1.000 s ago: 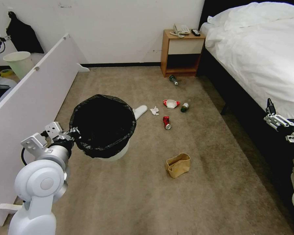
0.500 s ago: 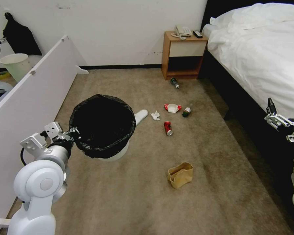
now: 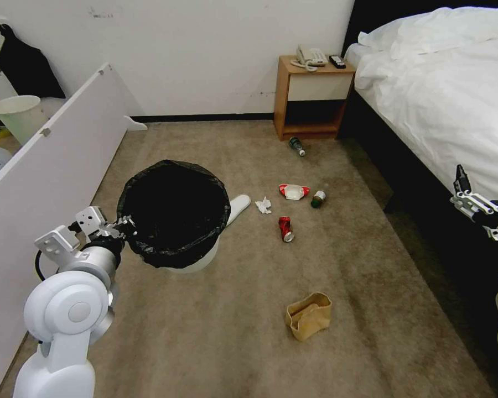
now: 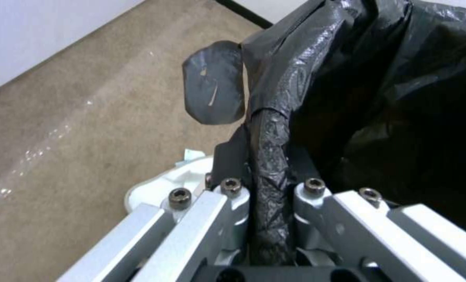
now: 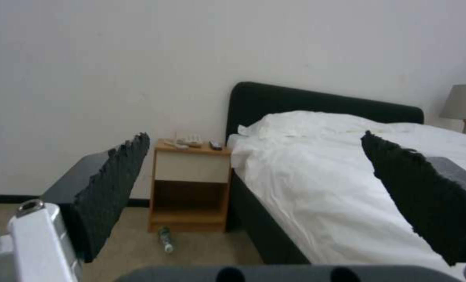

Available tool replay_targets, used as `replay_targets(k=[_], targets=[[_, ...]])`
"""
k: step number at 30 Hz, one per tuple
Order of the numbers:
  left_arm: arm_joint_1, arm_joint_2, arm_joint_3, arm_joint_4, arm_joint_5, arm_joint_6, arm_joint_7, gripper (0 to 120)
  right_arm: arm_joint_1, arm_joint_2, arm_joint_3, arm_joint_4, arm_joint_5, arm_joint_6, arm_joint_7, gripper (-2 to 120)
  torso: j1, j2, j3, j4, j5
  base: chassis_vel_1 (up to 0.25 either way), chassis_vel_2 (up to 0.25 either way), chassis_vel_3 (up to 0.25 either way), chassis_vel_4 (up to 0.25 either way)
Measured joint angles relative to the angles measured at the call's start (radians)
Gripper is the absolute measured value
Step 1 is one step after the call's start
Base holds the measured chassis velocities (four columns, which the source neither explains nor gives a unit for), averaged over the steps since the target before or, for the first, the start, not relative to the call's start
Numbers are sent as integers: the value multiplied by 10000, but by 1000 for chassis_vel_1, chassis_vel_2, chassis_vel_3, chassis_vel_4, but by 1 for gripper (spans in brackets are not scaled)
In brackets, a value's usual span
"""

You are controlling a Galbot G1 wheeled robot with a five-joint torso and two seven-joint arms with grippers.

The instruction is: Pick up the trash bin, then pick up the garbage from the floor and place it into the trash bin.

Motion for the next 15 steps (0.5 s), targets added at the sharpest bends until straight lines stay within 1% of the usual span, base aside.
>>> replay_targets(k=[10,15], targets=[[-12,2,34,16,3,0,7,4,7,3,5,0,2,5,-5,100,0,0,0,-4,0,-130,115,111,-113],[-15,-8,32,36,3,-3,9,4,18,0,-11,-25,-8,25,-5,100,0,0,0,0,0,-119,123,113,-115]])
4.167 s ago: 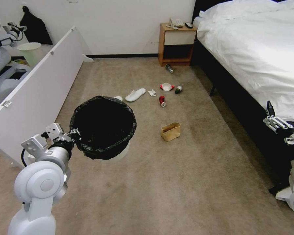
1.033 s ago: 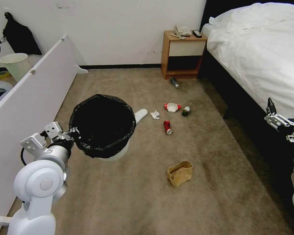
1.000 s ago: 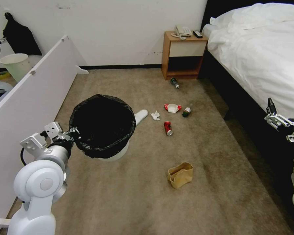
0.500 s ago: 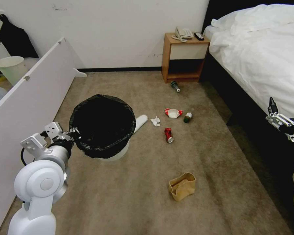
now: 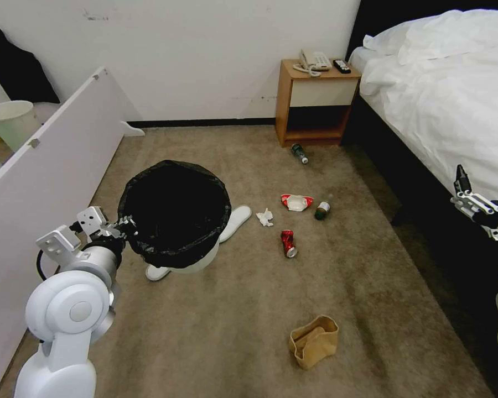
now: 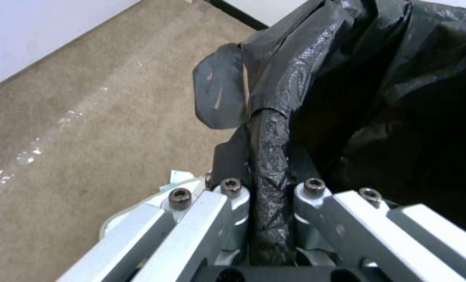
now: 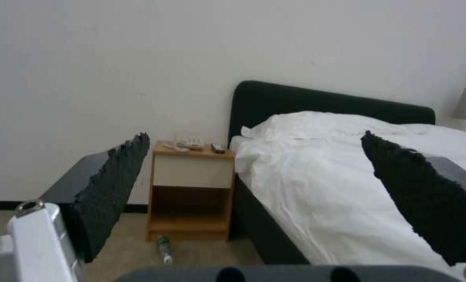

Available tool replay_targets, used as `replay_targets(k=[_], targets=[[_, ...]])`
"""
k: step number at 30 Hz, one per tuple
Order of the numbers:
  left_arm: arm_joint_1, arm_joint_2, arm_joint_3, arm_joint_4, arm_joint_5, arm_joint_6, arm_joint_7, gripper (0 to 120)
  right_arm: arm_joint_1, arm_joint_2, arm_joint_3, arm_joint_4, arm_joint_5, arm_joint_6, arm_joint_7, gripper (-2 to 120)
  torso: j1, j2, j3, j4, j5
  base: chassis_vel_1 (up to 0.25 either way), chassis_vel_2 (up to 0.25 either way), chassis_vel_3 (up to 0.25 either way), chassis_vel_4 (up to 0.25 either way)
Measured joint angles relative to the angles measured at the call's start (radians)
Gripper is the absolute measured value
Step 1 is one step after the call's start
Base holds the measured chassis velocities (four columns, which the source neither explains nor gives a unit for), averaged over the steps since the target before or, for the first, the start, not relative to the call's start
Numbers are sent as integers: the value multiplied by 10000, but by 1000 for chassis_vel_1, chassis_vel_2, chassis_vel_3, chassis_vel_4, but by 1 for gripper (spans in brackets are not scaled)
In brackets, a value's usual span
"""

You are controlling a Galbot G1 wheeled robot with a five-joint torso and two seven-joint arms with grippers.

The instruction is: Pick up the trash bin, then pick up the garbage from the floor and place it into the trash bin.

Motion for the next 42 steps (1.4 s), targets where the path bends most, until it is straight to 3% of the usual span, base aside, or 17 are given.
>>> replay_targets(k=[29,35,37,38,41,42], targets=[[94,-18,68,-11,21,-7,10,4,-28,-182,-116,-149,-242,488,-183,100,0,0,-1,-2,1,-34,30,29,-32],[143,74,8,-53,12,-6,79,4,-261,-1311,-279,-225,69,-200,169,100,0,0,-1,-2,0,0,0,0,0],[171,92,-5,-55,8,-3,134,4,-371,-2268,-563,-561,375,-448,357,100,0,0,1,-1,3,0,0,0,0],[171,92,-5,-55,8,-3,134,4,-371,-2268,-563,-561,375,-448,357,100,0,0,1,-1,3,0,0,0,0],[197,119,-44,-45,8,0,252,4,-403,-3838,-958,-1060,636,-495,296,100,0,0,1,-2,1,0,0,0,0],[197,119,-44,-45,8,0,252,4,-403,-3838,-958,-1060,636,-495,296,100,0,0,1,-2,1,0,0,0,0]])
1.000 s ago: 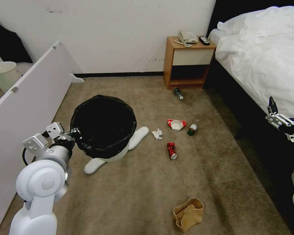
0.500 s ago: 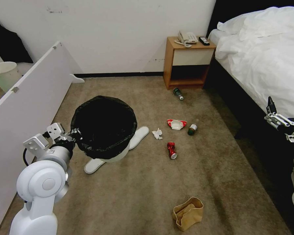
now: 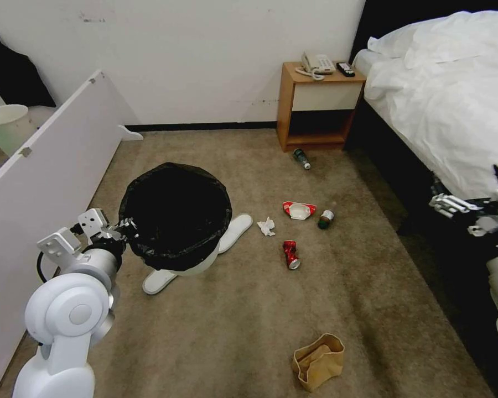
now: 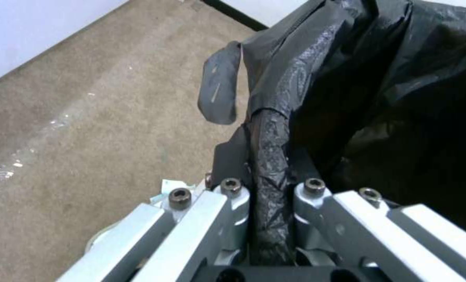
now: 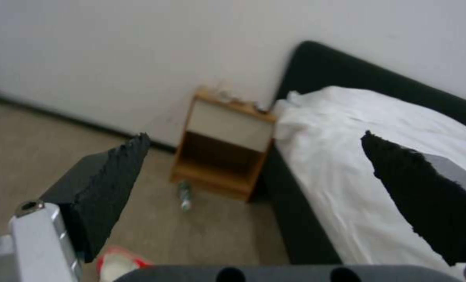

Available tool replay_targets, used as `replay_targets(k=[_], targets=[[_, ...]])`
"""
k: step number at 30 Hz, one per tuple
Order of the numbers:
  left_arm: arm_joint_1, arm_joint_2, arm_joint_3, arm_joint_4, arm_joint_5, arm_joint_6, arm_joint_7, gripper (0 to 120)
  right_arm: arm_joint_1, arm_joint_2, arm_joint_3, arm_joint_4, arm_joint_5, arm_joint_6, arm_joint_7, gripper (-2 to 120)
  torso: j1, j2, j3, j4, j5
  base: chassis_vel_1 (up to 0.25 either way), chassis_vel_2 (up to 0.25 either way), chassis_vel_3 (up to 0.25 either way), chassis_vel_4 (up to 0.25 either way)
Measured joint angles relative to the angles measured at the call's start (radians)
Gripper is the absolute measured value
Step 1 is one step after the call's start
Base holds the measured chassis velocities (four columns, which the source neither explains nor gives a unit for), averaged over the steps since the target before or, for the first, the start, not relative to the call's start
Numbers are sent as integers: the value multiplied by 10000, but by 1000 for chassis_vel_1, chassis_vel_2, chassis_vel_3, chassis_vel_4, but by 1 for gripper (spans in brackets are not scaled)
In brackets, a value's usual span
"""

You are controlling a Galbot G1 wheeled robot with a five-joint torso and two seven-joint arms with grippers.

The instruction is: Pick up the trash bin, then pick up the garbage from the floor and place it into the trash bin.

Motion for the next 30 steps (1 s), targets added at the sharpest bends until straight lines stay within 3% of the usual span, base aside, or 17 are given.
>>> replay_targets(k=[2,3,5,10,13,14,16,17,22,30], targets=[[-3,6,-30,56,13,2,39,4,17,-1264,-406,-335,411,6,-144,100,0,0,0,3,0,0,0,0,0],[-3,6,-30,56,13,2,39,4,17,-1264,-406,-335,411,6,-144,100,0,0,0,3,0,0,0,0,0],[-7,-19,-52,81,22,4,60,4,100,-2199,-893,-659,646,158,-399,100,0,0,0,3,-1,0,0,0,0],[17,-33,-53,149,48,6,82,4,150,-3175,-1650,-1008,877,281,-799,100,0,0,0,-2,1,0,0,0,0],[41,-108,-93,171,102,6,127,4,76,-4171,-2274,-1517,1062,623,-1812,100,0,0,0,0,-1,0,0,0,0],[41,-108,-93,171,102,6,127,4,76,-4171,-2274,-1517,1062,623,-1812,100,0,0,0,0,-1,0,0,0,0],[89,-174,-113,169,165,6,164,4,1,-4825,-2664,-2010,1094,1102,-2857,100,0,0,0,0,2,0,0,0,0],[89,-174,-113,169,165,6,164,4,1,-4825,-2664,-2010,1094,1102,-2857,100,0,0,0,0,2,0,0,0,0],[36,-344,46,311,331,-44,303,4,-57,-5422,-3008,-2992,821,2308,-4920,100,0,0,-1,2,0,0,0,0,0],[143,-522,277,500,713,-165,582,4,195,-5332,-3937,-4012,-683,3254,-6966,100,1,0,-1,2,1,0,0,0,0]])
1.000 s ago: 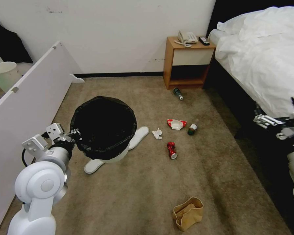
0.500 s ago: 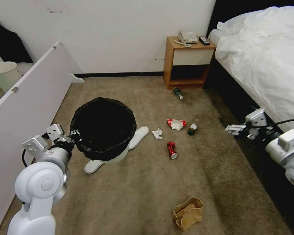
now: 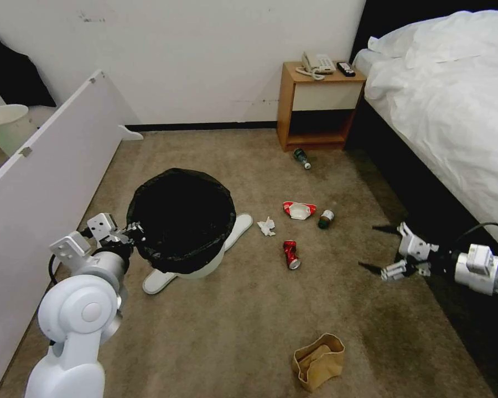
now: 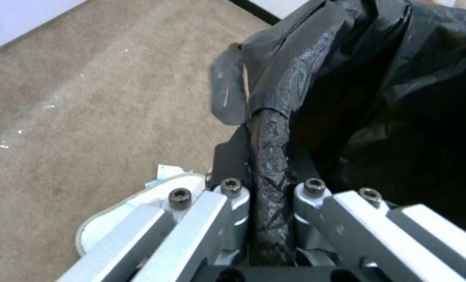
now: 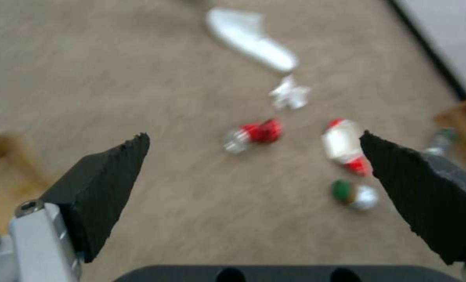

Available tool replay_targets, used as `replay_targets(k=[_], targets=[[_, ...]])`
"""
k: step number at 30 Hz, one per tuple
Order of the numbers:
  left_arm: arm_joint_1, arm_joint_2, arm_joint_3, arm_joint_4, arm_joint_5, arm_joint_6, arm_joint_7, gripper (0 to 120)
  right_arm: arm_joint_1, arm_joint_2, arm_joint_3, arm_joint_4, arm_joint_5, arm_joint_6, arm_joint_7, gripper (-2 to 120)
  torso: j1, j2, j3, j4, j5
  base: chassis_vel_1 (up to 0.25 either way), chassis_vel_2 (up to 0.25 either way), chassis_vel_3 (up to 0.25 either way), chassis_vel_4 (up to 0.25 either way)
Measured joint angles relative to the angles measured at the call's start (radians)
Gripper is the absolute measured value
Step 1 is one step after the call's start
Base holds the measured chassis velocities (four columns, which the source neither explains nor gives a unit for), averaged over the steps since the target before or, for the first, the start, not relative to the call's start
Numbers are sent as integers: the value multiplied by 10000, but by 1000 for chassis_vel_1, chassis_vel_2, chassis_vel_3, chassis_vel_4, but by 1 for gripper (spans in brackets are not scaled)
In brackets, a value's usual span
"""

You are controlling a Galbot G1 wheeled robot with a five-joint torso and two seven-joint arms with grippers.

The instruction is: Pick up the trash bin, then pick up the garbage from the floor and place it into the trash bin.

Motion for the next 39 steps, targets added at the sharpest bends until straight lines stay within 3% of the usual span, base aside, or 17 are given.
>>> replay_targets(k=[9,12,17,26,29,30,32,33,34,37,38,39], targets=[[17,-126,242,-73,188,-14,-12,4,12,407,-978,-903,-1293,510,-966,100,0,0,0,-5,1,0,0,0,0],[67,-188,315,-116,288,-21,-35,4,43,686,-1258,-1059,-2202,22,-1041,100,0,0,0,-2,-2,0,0,0,0],[138,-235,321,-145,350,-37,-35,4,230,903,-1551,-1077,-2715,-529,-785,100,0,0,-1,-2,0,0,0,0,0],[297,-351,300,-107,501,-72,7,4,459,1352,-2326,-846,-3848,-2514,41,100,-1,0,-1,-1,-2,0,0,0,0],[288,-402,378,-39,584,-82,13,4,395,1436,-2508,-523,-3916,-3961,704,100,0,0,0,-4,-2,0,0,0,0],[288,-402,378,-39,584,-82,13,4,395,1436,-2508,-523,-3916,-3961,704,100,0,0,0,-4,-2,0,0,0,0],[299,-459,441,-11,650,-99,35,4,354,1450,-2675,69,-3625,-5804,1796,100,0,0,0,-3,-2,0,0,0,0],[299,-459,441,-11,650,-99,35,4,354,1450,-2675,69,-3625,-5804,1796,100,0,0,0,-3,-2,0,0,0,0],[318,-486,448,2,684,-111,56,4,377,1491,-2746,358,-3401,-6628,2129,100,0,1,-1,-2,-3,0,0,0,0],[355,-503,450,9,721,-122,84,4,480,1630,-2799,710,-3250,-7467,2206,100,0,0,0,-2,-2,0,0,0,0],[390,-504,439,9,734,-130,102,4,576,1745,-2779,986,-3415,-7964,1816,100,-1,0,0,-1,-1,0,0,0,0],[390,-504,439,9,734,-130,102,4,576,1745,-2779,986,-3415,-7964,1816,100,-1,0,0,-1,-1,0,0,0,0]])
